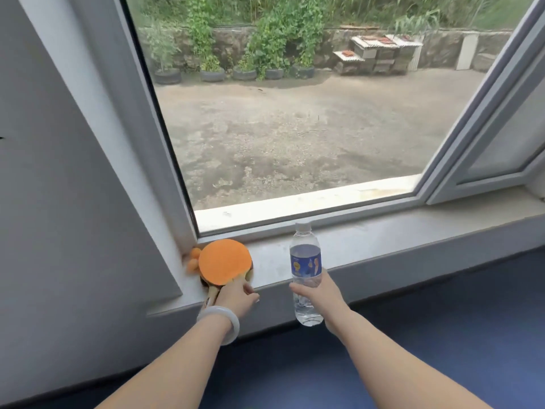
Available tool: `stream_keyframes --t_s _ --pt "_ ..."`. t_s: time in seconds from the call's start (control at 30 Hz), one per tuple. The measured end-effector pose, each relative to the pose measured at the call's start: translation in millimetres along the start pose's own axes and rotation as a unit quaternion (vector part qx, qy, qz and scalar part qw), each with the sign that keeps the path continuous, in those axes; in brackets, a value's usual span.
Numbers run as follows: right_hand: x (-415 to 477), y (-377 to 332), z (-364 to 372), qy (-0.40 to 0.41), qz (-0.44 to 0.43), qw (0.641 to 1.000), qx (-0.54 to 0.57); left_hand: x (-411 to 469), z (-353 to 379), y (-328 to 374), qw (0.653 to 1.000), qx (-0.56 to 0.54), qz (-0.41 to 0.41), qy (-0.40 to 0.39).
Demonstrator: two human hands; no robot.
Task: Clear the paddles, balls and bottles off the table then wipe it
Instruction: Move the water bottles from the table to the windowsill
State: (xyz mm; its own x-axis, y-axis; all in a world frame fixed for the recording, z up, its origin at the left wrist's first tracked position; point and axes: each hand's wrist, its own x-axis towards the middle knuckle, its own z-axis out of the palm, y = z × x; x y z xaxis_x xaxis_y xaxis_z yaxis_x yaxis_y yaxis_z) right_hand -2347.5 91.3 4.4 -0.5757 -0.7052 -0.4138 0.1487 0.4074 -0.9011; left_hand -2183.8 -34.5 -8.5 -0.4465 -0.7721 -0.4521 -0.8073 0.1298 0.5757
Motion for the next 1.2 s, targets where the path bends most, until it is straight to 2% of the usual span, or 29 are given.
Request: stream_keyframes --t_s 0.3,0.6,0.7,0.97,1.2 --pt "120 -18 0 -0.057 0.029 0.998 -0.024 84 -7 25 0.997 -0.042 -0.062 0.017" --pt "227 -33 23 -0.169 0.038 0.982 -0.077 126 3 48 0.977 -0.096 -0.172 0.08" --pt "243 -31 35 -0.179 0.034 0.977 -0.11 132 8 48 0.97 -0.106 -0.203 0.085" --pt "262 -28 77 -0.21 0.023 0.97 -0.116 134 16 35 0.951 -0.127 -0.259 0.116" --pt "266 -18 97 -0.245 -0.04 0.96 -0.132 131 15 26 0.937 -0.14 -0.278 0.155"
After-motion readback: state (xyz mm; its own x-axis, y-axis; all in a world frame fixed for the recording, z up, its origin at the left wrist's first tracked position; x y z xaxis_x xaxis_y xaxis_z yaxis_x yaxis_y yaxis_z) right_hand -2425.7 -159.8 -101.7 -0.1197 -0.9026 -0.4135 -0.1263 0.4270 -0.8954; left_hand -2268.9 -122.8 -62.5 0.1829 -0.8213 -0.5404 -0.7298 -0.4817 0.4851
